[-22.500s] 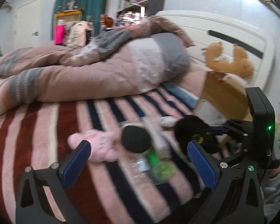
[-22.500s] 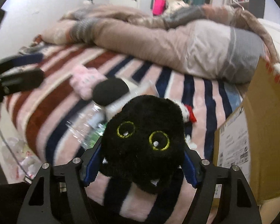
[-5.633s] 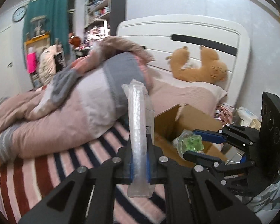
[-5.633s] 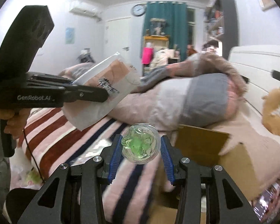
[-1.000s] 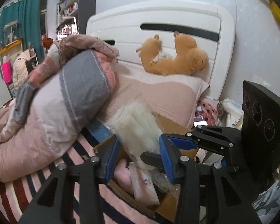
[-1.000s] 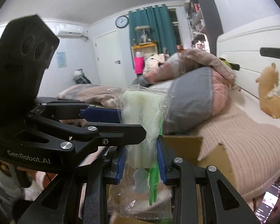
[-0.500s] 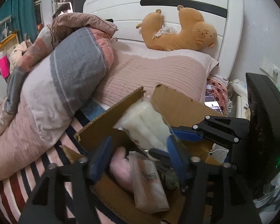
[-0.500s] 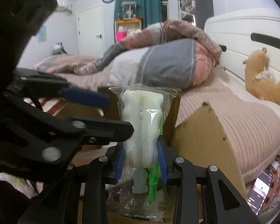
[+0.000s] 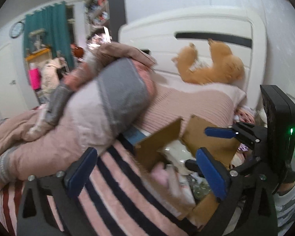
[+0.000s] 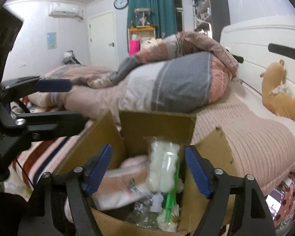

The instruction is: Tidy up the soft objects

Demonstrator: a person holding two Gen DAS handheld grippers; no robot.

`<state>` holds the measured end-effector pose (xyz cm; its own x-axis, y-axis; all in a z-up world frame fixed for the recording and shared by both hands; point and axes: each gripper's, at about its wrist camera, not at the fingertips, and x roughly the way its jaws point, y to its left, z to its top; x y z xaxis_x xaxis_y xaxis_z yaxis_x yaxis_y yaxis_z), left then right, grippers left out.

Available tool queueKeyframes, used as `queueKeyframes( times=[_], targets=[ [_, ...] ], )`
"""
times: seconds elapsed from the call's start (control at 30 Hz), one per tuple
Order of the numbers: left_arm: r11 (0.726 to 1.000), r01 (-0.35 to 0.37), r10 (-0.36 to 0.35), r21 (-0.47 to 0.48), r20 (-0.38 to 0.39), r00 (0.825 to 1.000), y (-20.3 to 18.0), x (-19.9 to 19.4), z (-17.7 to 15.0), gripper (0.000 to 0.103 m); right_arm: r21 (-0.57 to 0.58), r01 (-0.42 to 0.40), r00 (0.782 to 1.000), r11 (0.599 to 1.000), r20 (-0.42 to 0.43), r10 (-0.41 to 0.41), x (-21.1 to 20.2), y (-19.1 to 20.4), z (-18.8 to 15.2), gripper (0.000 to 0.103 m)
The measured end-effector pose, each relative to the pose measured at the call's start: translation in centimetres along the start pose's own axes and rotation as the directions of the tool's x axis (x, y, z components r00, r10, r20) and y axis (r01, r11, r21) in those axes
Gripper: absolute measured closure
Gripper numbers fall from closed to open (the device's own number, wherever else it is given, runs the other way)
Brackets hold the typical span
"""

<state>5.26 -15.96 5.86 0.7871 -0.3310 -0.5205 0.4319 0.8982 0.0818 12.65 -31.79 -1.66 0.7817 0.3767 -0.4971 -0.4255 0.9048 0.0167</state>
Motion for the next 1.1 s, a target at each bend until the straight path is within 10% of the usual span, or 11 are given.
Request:
queueKeyframes(
  times=[0.37, 1.1],
  targets=[
    [0.954, -0.218, 0.235, -0.205, 0.061, 0.97, 5.9, -5.7, -4.4, 0.001, -0.084, -0.137, 0.977, 0.987, 0.151, 0.149, -2.1, 3.2, 1.8, 0.0],
    [0.917, -0.261, 0.28, -0.301, 0.021, 0.96, 8.3, -4.6, -8.1, 0.001, -0.11, -0.174, 0.968, 0.979, 0.164, 0.191, -1.6, 5.4, 0.8, 0.0]
  ],
)
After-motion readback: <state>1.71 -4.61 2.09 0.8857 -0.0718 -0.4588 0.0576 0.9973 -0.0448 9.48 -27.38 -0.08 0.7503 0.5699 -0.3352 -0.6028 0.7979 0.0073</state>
